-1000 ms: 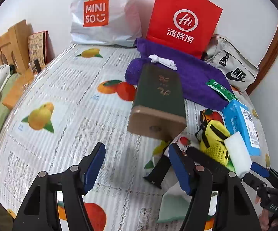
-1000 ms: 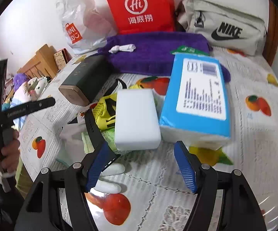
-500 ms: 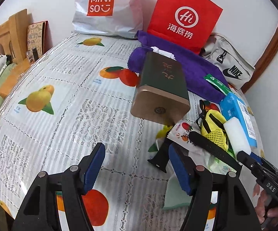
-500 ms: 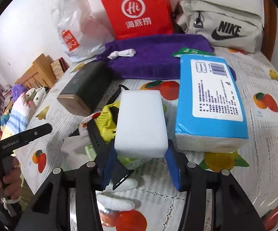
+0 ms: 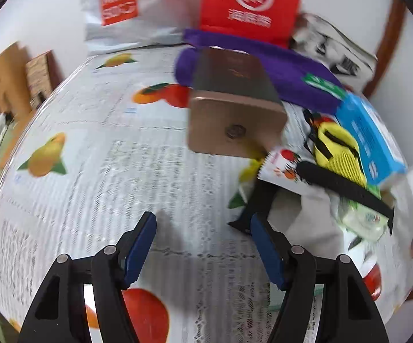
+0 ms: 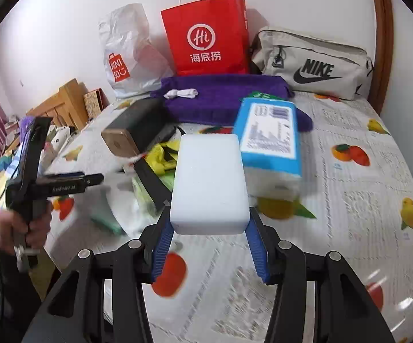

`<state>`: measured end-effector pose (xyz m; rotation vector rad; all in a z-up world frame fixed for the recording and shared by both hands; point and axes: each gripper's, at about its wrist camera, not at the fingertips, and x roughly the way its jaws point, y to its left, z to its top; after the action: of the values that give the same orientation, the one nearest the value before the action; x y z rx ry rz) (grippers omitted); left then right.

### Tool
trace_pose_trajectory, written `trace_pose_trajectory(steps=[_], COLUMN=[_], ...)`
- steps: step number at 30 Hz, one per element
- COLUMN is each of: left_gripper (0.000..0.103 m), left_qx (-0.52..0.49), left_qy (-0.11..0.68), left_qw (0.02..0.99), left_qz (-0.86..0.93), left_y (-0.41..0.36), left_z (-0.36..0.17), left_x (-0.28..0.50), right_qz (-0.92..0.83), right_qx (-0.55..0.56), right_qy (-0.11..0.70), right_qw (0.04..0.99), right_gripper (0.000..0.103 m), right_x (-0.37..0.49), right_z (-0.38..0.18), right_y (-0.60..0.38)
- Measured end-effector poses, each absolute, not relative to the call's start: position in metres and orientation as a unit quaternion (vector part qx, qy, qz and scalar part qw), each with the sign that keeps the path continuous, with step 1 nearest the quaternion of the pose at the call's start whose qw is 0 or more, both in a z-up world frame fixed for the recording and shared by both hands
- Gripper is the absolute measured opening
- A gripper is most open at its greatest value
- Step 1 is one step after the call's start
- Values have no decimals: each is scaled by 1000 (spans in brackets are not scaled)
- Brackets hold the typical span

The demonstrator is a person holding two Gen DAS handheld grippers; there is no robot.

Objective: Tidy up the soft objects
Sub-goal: 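Grasp a black plastic clip with the left tool while the right tool lifts the sponge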

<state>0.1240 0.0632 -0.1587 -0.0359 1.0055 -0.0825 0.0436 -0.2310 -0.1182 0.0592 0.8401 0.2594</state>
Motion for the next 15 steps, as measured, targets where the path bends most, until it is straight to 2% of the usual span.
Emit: trace_pose_trajectory(steps=[5,10,12,13,14,15], left_gripper=[67,67,50,33,25,25], left_qx=[4,76,80,76,75,75], left_qy=[479,470,463,461,460,459], left_qw=[873,874,875,875,876,876], left_qz=[-86,-97,-117,-127,-126,-124], left_y=[49,27,24,24,24,24], left_z=[-159,-166,-165,-163,-163,-162], left_x=[132,141,139,137,137,136], right_qz=[102,88,85,84,79,74], right_qx=[42,44,39,32,21,14], right_qy=[432,450,458,463,465,464], right_qw=[895,887,884,882,882,883], right_gripper=[49,50,51,56,60,67], right_x=[41,45,48,50,52,53], right_z=[-140,-158,-163,-166,-169,-170], right_y=[-250,-255,-253,-251,-248,-246])
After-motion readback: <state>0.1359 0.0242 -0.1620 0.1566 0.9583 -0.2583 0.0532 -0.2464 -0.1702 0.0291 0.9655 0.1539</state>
